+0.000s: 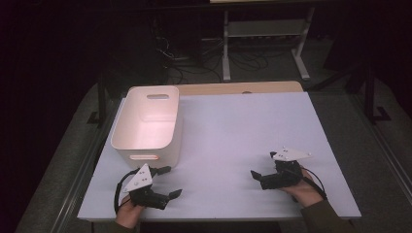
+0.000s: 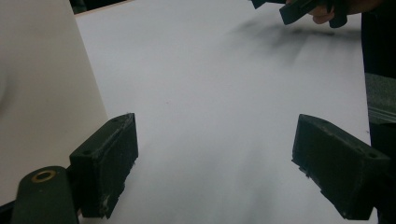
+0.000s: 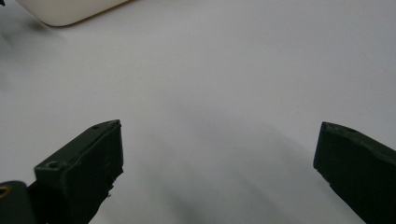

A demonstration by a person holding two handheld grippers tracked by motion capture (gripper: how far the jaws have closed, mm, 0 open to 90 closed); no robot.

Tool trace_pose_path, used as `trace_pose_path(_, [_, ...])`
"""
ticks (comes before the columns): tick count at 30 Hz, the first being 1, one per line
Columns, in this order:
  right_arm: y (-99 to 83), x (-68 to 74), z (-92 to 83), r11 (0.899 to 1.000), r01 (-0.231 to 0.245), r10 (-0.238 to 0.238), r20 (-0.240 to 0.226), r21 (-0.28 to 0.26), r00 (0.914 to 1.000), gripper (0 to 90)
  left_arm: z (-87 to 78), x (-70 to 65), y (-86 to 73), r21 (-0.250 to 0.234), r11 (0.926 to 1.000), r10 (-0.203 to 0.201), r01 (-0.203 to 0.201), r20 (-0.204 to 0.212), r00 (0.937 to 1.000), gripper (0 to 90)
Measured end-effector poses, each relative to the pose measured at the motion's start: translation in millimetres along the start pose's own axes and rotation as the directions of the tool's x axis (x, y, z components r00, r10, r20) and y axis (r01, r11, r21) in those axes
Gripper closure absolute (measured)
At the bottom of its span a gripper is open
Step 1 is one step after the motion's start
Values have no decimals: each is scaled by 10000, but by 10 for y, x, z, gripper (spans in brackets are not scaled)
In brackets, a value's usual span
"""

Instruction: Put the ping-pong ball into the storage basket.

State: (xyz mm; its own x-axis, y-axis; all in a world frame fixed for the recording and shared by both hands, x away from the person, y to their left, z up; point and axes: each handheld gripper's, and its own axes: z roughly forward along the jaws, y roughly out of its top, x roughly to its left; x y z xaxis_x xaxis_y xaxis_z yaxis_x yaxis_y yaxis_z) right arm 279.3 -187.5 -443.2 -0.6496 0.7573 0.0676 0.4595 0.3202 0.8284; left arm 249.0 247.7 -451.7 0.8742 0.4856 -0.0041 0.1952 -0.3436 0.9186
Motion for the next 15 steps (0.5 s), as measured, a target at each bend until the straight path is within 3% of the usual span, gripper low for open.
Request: trace_pose_path(15, [-94, -14, -90, 9998, -174, 172, 193, 114, 9997, 7, -5, -6, -3, -48, 10000, -5, 5, 0, 10000, 142])
